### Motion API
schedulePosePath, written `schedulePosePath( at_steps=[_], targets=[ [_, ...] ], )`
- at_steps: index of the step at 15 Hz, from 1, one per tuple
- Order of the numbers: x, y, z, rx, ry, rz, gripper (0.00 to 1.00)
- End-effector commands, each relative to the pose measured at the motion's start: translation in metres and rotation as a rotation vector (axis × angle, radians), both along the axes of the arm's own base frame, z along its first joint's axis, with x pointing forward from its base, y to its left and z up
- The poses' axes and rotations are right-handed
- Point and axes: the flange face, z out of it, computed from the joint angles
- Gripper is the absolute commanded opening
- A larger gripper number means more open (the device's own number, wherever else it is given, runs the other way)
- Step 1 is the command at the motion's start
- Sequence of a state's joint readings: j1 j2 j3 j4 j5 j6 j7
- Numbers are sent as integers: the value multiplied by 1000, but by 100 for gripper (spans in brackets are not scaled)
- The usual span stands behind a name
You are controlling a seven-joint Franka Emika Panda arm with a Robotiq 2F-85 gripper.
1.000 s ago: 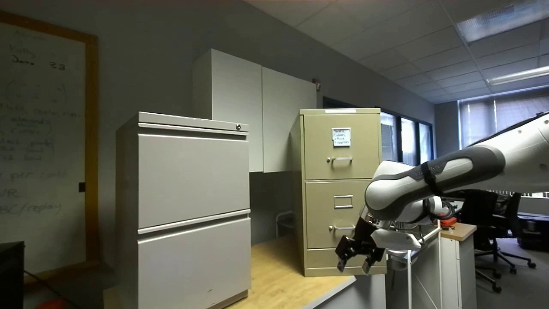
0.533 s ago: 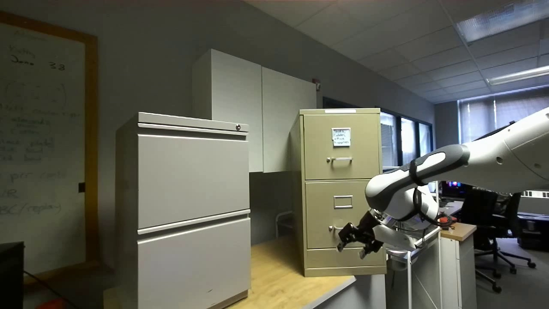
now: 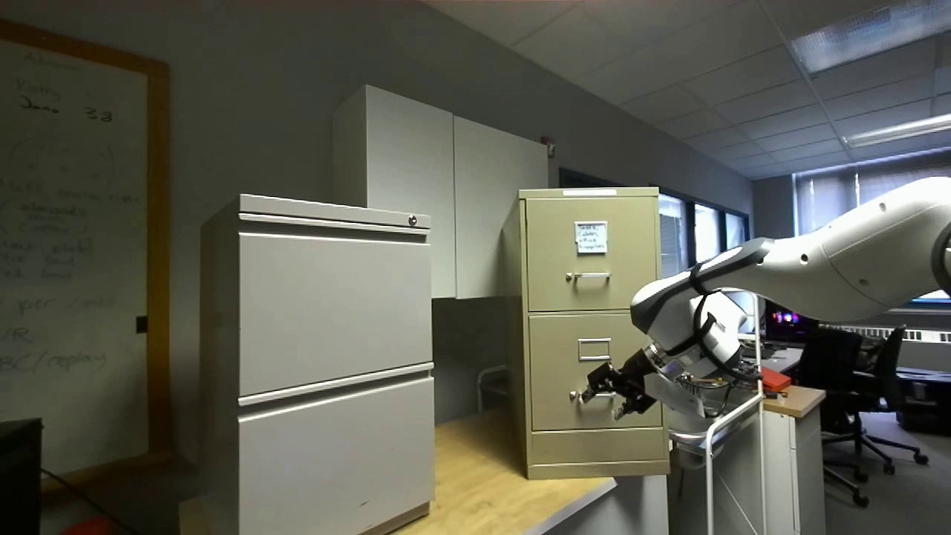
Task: Open the bottom drawer of the right cabinet
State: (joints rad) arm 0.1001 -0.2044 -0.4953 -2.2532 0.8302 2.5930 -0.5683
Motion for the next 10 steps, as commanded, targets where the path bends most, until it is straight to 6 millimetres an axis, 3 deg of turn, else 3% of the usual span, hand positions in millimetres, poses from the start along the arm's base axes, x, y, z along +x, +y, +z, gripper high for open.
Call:
schedulePosePath(
  at_steps=[1,10],
  targets=[
    [21,-32,1,23,-50,-7,100],
    [40,-126,-28,261,-101,-240,100]
  ],
)
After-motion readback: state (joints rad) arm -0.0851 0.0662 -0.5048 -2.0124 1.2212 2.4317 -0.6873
